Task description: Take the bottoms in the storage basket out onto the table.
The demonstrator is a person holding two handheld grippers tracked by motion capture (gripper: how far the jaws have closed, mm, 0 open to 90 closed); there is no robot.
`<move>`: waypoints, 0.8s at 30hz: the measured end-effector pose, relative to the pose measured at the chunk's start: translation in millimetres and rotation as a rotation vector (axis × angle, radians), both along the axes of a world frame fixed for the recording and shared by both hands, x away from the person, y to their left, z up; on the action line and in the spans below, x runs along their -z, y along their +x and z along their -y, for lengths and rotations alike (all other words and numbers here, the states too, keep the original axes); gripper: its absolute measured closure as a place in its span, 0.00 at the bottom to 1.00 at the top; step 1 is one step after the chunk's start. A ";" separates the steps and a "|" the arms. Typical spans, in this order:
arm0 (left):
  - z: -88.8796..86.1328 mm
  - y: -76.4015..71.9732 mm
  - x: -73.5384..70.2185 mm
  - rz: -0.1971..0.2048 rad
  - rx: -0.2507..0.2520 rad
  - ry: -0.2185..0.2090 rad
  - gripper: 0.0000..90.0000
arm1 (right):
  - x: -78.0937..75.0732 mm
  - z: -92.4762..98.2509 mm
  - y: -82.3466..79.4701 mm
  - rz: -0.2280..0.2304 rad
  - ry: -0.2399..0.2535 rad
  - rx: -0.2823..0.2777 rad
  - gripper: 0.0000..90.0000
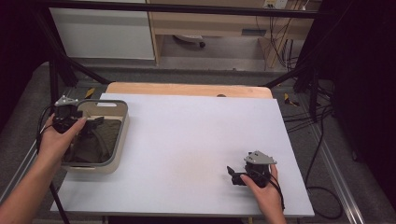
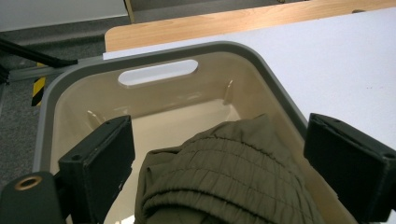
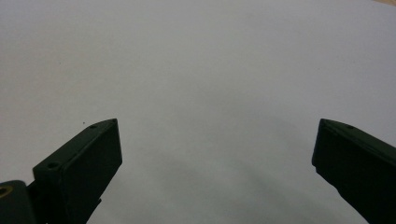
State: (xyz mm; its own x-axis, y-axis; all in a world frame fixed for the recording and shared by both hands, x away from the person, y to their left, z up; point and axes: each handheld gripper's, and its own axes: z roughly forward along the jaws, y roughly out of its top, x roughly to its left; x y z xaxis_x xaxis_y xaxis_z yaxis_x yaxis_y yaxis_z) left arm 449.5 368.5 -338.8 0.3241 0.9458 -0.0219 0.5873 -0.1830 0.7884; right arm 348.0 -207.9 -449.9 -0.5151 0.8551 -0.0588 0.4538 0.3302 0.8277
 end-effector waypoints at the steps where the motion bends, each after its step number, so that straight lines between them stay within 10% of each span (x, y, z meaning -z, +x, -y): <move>1: -0.5 -0.3 -0.5 0.012 -0.011 0.034 0.10 | 0.1 -0.1 0.0 -0.001 -0.002 -0.002 0.02; 13: -8.0 5.7 5.8 -0.049 0.014 -0.076 0.09 | 1.7 -1.7 1.4 -0.022 0.033 -0.013 0.02; 19: -4.3 13.8 19.7 -0.081 -0.004 -0.006 0.08 | 2.0 -0.6 1.4 -0.036 0.034 -0.019 0.03; 24: -6.5 17.5 33.0 -0.113 -0.028 -0.029 0.07 | 3.3 -3.1 1.7 -0.046 0.021 -0.034 0.03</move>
State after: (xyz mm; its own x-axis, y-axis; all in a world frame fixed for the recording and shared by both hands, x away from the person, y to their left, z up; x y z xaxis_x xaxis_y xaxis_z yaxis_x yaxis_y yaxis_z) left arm 466.9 374.9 -371.8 0.2917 0.9527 -0.0846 0.6769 -0.1431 0.7220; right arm 349.7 -204.9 -453.2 -0.5456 0.8379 -0.0165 0.4802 0.3288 0.8132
